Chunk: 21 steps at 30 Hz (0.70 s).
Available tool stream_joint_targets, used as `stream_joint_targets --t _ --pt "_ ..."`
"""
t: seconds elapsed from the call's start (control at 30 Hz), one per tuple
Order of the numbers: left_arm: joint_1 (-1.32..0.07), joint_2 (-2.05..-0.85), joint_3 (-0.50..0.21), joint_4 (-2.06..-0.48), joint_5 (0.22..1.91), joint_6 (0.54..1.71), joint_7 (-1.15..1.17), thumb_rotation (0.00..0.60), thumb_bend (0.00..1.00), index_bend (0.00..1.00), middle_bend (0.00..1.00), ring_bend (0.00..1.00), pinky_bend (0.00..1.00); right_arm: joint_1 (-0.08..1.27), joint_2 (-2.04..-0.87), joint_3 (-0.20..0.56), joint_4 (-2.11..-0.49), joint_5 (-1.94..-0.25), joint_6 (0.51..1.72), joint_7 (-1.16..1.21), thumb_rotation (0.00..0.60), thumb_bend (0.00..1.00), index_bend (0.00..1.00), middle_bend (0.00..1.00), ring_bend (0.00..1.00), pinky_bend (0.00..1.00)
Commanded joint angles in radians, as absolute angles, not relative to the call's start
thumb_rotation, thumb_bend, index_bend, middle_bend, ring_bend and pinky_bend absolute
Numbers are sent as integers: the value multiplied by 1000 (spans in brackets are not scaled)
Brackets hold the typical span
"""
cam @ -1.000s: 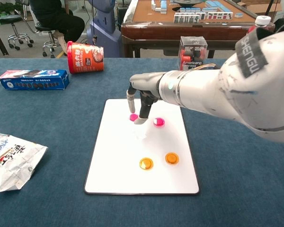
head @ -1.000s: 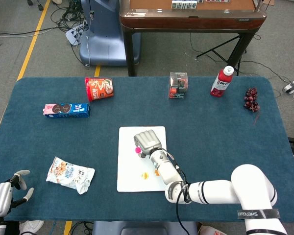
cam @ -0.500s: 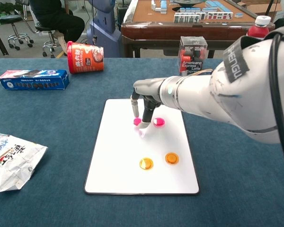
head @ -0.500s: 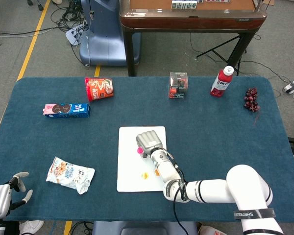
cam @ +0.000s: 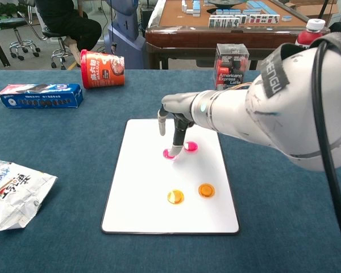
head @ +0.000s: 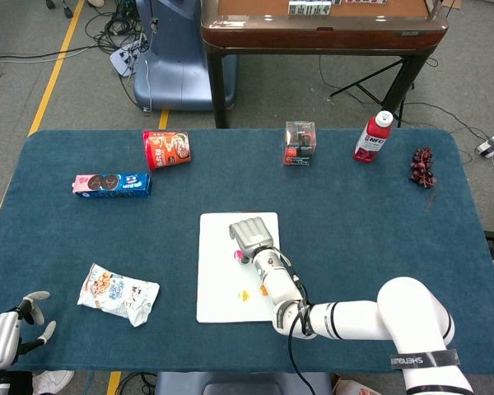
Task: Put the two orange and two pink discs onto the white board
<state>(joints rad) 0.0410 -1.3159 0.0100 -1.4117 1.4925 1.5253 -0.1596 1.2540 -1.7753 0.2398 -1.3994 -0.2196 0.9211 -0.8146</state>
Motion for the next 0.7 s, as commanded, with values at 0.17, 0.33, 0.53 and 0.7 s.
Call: stream_joint_targets --t 0.17,0.33,0.53,0.7 --pt "42 -1316 11 -1410 1495 1525 -159 600 309 386 621 565 753 1244 -1758 249 -1424 -244 934 -797 600 14 241 1000 1000 1000" --pt "39 -1310 6 -1415 1494 1525 -157 600 309 386 621 565 753 1208 -1701 249 -1492 -300 981 -765 600 32 241 1000 1000 1000" --pt "24 -1299 -9 -1436 1498 1525 -144 600 309 386 621 565 753 1135 -1554 225 -1641 -382 1054 -736 600 52 336 991 1000 1000" --pt "3 -1281 -28 -1468 1506 1524 -124 600 309 386 621 565 753 1041 -1389 195 -1792 -471 1123 -684 600 69 397 907 981 1000"
